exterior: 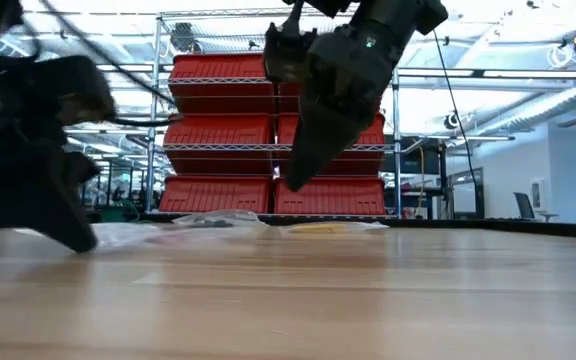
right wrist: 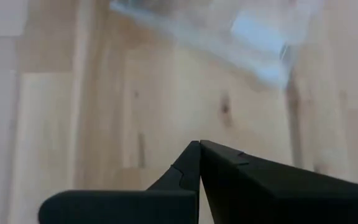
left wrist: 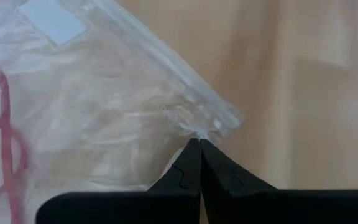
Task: Sort rubber bands
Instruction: Close the transparent zip bag
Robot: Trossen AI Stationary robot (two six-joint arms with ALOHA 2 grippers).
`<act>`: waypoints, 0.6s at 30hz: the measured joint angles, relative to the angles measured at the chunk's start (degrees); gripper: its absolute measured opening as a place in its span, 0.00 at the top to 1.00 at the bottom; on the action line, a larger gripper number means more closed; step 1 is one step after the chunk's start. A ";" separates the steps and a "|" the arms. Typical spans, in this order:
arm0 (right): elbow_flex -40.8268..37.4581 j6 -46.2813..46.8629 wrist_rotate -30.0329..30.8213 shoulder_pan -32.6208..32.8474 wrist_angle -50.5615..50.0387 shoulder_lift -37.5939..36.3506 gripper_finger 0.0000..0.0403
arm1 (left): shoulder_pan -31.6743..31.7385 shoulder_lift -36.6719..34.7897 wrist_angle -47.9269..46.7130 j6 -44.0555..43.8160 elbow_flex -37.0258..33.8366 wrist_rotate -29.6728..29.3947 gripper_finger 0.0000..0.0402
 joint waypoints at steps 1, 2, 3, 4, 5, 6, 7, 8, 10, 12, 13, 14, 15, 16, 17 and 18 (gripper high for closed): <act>-0.04 0.29 -1.22 0.02 -0.14 -0.22 1.00 | 0.84 0.29 2.56 2.90 0.56 1.11 0.99; -0.04 0.69 -1.97 0.25 0.14 -0.44 1.00 | 1.63 0.30 4.75 6.06 1.10 0.74 0.99; -0.04 0.89 -2.46 0.47 0.41 -0.73 1.00 | 2.48 -0.22 6.95 9.11 1.90 0.74 0.99; -0.04 0.93 -2.87 0.62 0.20 -0.88 1.00 | 3.26 -0.98 9.01 11.96 2.83 0.59 0.99; -0.04 0.95 -3.05 0.88 0.16 -0.92 1.00 | 4.09 -1.84 9.89 14.58 3.70 0.59 0.99; -0.04 1.01 -3.21 1.18 0.19 -0.92 1.00 | 4.86 -2.74 9.92 16.68 4.51 0.55 0.99; -0.04 1.06 -3.24 1.41 0.01 -0.96 1.00 | 5.62 -3.43 9.57 18.34 5.15 0.56 0.99; -0.04 1.16 -3.25 1.66 -0.12 -0.99 1.00 | 6.36 -4.12 8.95 19.71 5.56 0.52 0.99; -0.19 1.47 -3.32 2.15 0.40 -1.09 1.00 | 7.69 -5.91 6.42 20.36 5.88 0.24 0.99; -1.12 2.38 -3.16 2.57 2.33 -1.16 1.00 | 8.91 -7.60 1.41 18.76 6.04 0.13 0.99; -1.73 3.11 -3.07 2.61 4.07 -1.16 1.00 | 9.60 -8.21 -2.03 17.48 6.04 -0.21 0.99; -2.47 3.88 -3.06 2.75 6.36 -1.07 1.00 | 10.17 -8.68 -5.62 16.14 6.01 -0.77 0.99; -3.20 4.72 -3.06 2.86 9.47 -0.68 1.00 | 10.77 -9.00 -8.74 14.89 5.95 -1.43 0.99; -4.00 5.45 -3.07 3.03 13.07 -0.25 1.00 | 11.43 -9.22 -11.46 13.73 5.93 -2.35 0.99; -4.87 5.93 -3.05 3.20 15.69 0.18 1.00 | 12.03 -9.51 -13.69 12.62 5.93 -3.18 0.99; -5.53 6.08 -3.03 3.22 17.43 0.97 1.00 | 12.61 -9.60 -16.06 11.53 5.93 -3.71 0.99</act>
